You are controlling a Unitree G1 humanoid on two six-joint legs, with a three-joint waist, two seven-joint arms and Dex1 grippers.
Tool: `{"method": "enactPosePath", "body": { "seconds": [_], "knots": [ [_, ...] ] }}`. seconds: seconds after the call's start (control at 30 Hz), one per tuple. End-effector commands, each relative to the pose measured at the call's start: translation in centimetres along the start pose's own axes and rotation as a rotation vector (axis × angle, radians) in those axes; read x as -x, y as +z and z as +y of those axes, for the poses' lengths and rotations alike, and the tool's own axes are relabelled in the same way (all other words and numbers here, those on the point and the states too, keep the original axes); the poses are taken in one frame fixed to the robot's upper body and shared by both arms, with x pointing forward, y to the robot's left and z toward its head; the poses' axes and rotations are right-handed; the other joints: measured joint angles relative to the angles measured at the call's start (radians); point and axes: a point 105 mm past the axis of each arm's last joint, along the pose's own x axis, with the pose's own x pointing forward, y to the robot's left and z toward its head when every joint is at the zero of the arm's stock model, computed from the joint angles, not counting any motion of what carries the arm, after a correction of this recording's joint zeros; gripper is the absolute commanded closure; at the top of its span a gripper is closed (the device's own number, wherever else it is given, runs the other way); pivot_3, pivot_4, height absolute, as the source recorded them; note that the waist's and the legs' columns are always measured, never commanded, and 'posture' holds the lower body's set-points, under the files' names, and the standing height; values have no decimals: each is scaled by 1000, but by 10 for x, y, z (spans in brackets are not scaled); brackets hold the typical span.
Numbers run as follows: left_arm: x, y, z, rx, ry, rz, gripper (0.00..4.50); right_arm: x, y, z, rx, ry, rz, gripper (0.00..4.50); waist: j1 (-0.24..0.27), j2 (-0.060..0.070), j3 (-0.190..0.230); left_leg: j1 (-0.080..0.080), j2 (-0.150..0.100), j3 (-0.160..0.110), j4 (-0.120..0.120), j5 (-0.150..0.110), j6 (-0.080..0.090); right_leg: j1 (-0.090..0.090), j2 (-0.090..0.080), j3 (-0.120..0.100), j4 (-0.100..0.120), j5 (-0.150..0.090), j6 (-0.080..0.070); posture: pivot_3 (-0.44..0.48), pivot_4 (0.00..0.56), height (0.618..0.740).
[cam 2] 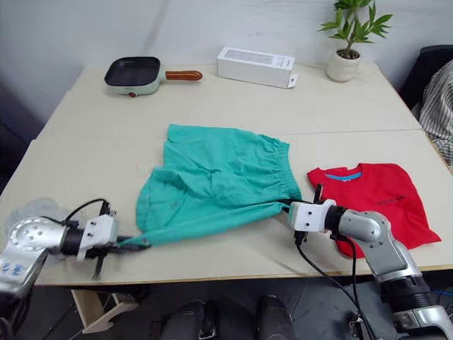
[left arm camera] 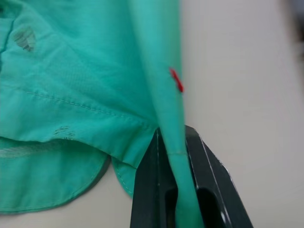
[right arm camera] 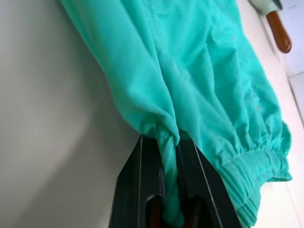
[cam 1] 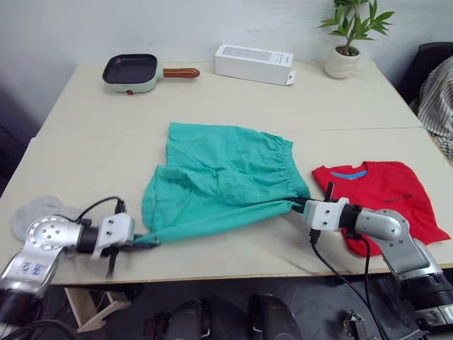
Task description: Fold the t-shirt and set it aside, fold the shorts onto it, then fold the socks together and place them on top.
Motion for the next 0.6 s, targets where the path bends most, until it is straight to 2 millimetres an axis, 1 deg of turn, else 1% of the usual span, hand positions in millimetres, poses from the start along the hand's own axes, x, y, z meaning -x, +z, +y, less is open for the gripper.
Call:
{"method": "enactPosePath", "body": {
  "seconds": [0.03, 0.17, 0.23, 0.33, 0.4, 0.47, 0.53, 0.6],
  "knots": [
    [20, 15, -15, 33, -28, 20, 4448, 13, 9, -4, -2, -5, -87, 4500, 2, -2, 1, 0, 0, 0, 0, 0, 0, 0, 0, 0, -1, -1, 0, 0, 150, 740],
    [22, 23, -43, 132, -98, 28, 4448, 20, 18, 5, -27, 47, -172, 4500, 6, -2, 3, 1, -1, 0, 0, 0, -1, 1, -2, 2, -1, -1, 0, 0, 150, 740],
    [25, 26, -55, 174, -111, 43, 4448, 26, 23, 21, -98, 146, -211, 4500, 6, -3, 3, 1, 0, -1, 0, -2, -5, 1, -2, 3, -1, -1, -1, 0, 150, 740],
    [28, 27, -64, 232, -111, 63, 4448, 33, 25, 37, -165, 241, -235, 4500, 7, -3, 3, 1, 0, -3, 0, -3, -6, 1, -2, 2, -1, -2, -1, 0, 150, 740],
    [29, 27, -65, 240, -99, 71, 4448, 37, 28, 45, -197, 303, -262, 4500, 7, -3, 3, 1, 0, -3, 0, -2, -6, 1, -2, 2, -1, -2, -2, 0, 150, 740],
    [31, 33, -55, 209, -44, 49, 4448, 41, 32, 43, -273, 332, -263, 4500, 7, -3, 3, 1, 0, -3, 0, -3, -6, 0, -2, 2, -1, -2, -2, 0, 150, 740],
    [36, 41, -43, 190, 13, 5, 4448, 45, 40, 32, -368, 333, -266, 4500, 8, -2, 4, 1, 0, -3, 0, -3, -6, 0, -2, 2, -1, -2, -3, 0, 150, 740],
    [43, 53, -32, 187, 33, -42, 4448, 52, 49, 22, -506, 353, -253, 4500, 11, -2, 4, 1, 0, -3, 0, -5, -3, 0, -3, 2, -1, -2, -3, 0, 150, 740]
  ]
}}
